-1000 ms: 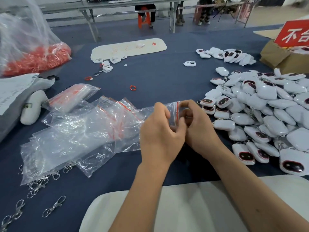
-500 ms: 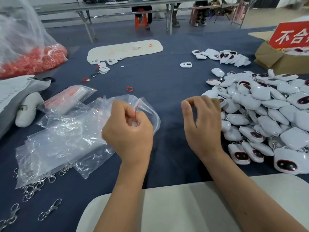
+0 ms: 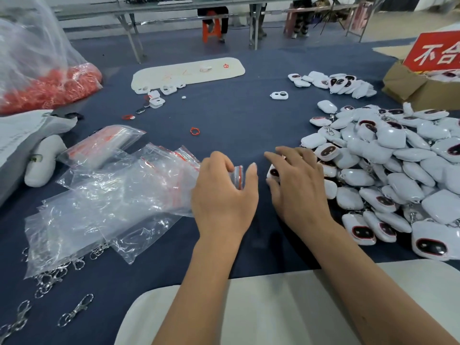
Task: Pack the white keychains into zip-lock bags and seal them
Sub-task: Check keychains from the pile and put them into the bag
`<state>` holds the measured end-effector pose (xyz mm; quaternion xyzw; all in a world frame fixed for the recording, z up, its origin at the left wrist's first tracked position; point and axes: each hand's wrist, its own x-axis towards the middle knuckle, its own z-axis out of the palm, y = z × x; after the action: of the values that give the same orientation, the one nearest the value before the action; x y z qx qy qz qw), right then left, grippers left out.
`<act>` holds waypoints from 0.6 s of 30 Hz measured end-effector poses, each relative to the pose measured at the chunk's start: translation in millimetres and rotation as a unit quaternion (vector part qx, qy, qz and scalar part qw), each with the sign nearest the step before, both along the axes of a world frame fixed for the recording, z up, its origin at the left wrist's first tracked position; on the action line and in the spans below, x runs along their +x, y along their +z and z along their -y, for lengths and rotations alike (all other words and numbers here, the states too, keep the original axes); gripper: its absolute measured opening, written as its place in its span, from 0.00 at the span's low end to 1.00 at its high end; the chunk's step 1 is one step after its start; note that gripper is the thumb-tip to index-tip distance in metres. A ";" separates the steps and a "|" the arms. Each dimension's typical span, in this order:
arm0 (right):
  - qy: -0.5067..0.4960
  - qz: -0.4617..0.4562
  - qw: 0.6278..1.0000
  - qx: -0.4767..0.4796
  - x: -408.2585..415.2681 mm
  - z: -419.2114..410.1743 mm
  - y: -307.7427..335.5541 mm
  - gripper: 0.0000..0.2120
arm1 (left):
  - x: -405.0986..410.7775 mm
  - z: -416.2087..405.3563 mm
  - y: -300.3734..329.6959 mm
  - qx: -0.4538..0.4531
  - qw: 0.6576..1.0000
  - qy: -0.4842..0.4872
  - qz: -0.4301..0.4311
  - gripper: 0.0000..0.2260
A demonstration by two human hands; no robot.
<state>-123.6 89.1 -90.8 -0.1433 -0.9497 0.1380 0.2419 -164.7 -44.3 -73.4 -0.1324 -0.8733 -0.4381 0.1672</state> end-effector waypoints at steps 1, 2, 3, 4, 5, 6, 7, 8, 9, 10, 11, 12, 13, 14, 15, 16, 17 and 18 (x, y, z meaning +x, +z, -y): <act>0.003 0.028 0.999 0.015 -0.4 -0.2 -0.9 0.20 | -1.9 0.3 -1.2 0.007 1.000 -0.025 -0.007 0.12; 0.008 0.046 0.999 0.019 -0.8 -0.3 -1.7 0.20 | -4.6 1.3 -3.2 -0.003 0.999 -0.048 0.000 0.10; 0.012 0.047 0.999 0.017 -1.2 -0.8 -2.7 0.20 | -7.2 2.8 -5.9 -0.029 0.997 -0.063 0.021 0.09; 0.012 0.039 0.999 0.017 -0.9 -0.8 -3.4 0.20 | -9.0 4.2 -8.5 -0.062 0.995 -0.066 0.048 0.08; 0.011 0.023 1.000 0.016 -0.2 -0.7 -3.7 0.20 | -9.8 5.2 -11.0 -0.083 0.992 -0.057 0.070 0.07; 0.012 0.002 1.000 0.010 0.5 -0.4 -3.3 0.20 | -9.8 5.5 -12.2 -0.083 0.992 -0.042 0.080 0.08; 0.016 -0.019 1.000 0.002 1.0 -0.1 -2.7 0.19 | -8.9 5.4 -12.0 -0.063 0.994 -0.030 0.078 0.08; 0.015 -0.040 0.999 -0.004 1.3 0.8 -1.4 0.16 | -7.4 4.4 -9.9 -0.030 0.997 -0.026 0.068 0.09; 0.011 -0.062 0.998 -0.015 1.6 1.9 0.0 0.13 | -6.0 3.1 -6.6 0.010 0.998 -0.030 0.054 0.09; 0.005 -0.088 0.995 -0.037 1.6 3.2 1.4 0.13 | -4.7 2.3 -3.2 0.046 0.998 -0.039 0.034 0.08; 0.011 -0.125 0.989 -0.074 1.1 3.8 1.7 0.16 | -4.1 1.6 -0.7 0.075 0.996 -0.051 0.012 0.08; 0.035 -0.165 0.976 -0.135 0.3 4.6 1.7 0.18 | -3.6 0.7 1.3 0.102 0.992 -0.069 0.002 0.08; 0.065 -0.190 0.955 -0.216 -0.1 6.2 1.8 0.19 | -2.4 -0.1 3.2 0.132 0.987 -0.090 0.010 0.08; 0.091 -0.193 0.930 -0.298 -0.2 8.6 2.1 0.18 | -1.2 -1.1 4.8 0.162 0.980 -0.114 0.032 0.08; 0.110 -0.184 0.903 -0.371 -0.2 10.3 2.1 0.16 | -0.9 -2.0 4.7 0.178 0.973 -0.134 0.051 0.08; 0.125 -0.170 0.875 -0.436 -0.5 10.4 1.7 0.14 | -1.3 -2.8 3.7 0.179 0.970 -0.148 0.063 0.07; 0.138 -0.152 0.843 -0.497 -1.1 9.9 0.8 0.12 | -1.9 -3.1 2.3 0.167 0.971 -0.156 0.072 0.05; 0.155 -0.130 0.808 -0.554 -2.1 8.9 -1.4 0.12 | -2.6 -3.4 0.3 0.154 0.972 -0.157 0.085 0.05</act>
<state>-125.7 80.2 -92.2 -0.0842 -0.6814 0.6936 0.2181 -167.3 -41.0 -73.0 -0.2031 -0.7742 -0.5981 0.0400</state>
